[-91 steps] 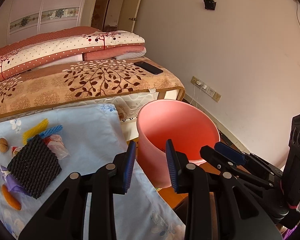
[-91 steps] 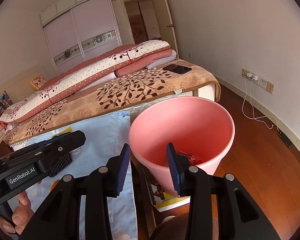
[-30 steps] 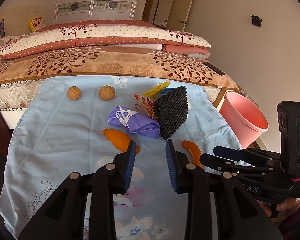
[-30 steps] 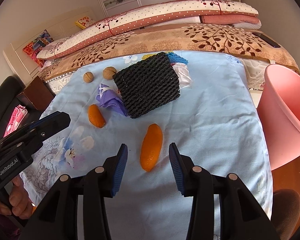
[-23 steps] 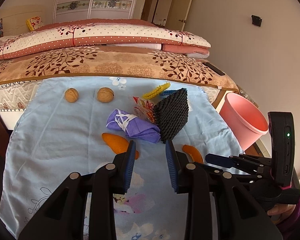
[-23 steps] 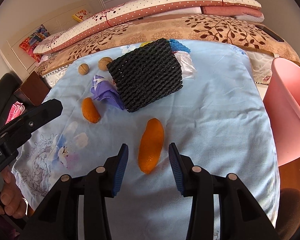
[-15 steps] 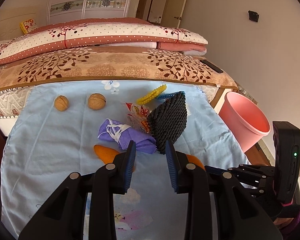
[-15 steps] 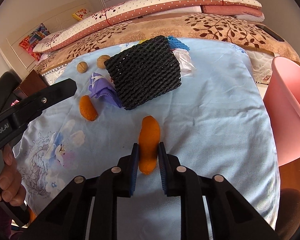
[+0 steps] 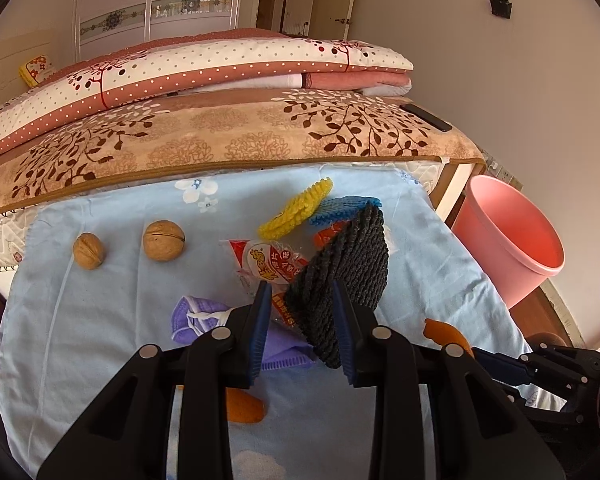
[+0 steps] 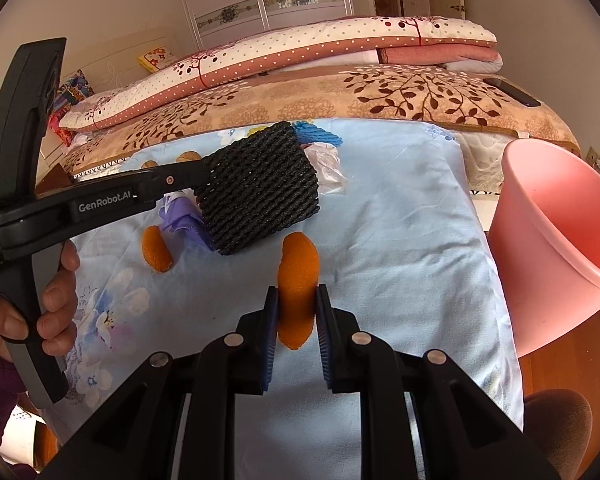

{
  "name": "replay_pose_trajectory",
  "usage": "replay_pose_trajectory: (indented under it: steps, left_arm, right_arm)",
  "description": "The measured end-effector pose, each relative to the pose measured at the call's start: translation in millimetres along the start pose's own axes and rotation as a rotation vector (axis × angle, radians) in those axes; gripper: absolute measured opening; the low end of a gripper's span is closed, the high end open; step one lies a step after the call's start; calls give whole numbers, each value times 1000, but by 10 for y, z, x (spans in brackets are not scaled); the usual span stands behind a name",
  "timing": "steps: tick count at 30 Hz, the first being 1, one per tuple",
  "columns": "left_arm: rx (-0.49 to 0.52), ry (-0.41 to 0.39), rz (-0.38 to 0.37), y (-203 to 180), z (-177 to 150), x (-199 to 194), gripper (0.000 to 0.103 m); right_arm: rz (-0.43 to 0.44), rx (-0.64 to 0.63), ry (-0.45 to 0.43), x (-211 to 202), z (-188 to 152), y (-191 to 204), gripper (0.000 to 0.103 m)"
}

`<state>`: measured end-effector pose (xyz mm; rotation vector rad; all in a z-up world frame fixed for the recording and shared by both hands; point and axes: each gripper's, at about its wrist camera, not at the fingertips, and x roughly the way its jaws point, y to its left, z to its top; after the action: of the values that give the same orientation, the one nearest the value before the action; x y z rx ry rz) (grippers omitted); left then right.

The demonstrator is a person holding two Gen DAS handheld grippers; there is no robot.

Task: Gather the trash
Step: 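Grasp the black mesh pad with the left tool while the right tool holds the peel, then carry the orange peel and black mesh pad toward the pink bin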

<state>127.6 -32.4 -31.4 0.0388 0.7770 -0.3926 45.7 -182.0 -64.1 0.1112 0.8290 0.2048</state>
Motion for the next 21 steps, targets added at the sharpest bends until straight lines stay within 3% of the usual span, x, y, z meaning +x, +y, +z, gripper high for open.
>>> replay_pose_trajectory:
  steps: [4, 11, 14, 21]
  left_arm:
    - [-19, 27, -20, 15, -11, 109, 31]
    - [-29, -28, -39, -54, -56, 43, 30]
    - [-22, -46, -41, -93, -66, -9, 16]
    - [-38, -83, -83, -188, -82, -234, 11]
  right_arm:
    - [10, 6, -3, 7, 12, -11, 17]
    - [20, 19, -5, 5, 8, -27, 17]
    - [20, 25, -11, -8, 4, -37, 17]
    - [28, 42, -28, -55, -11, -67, 17]
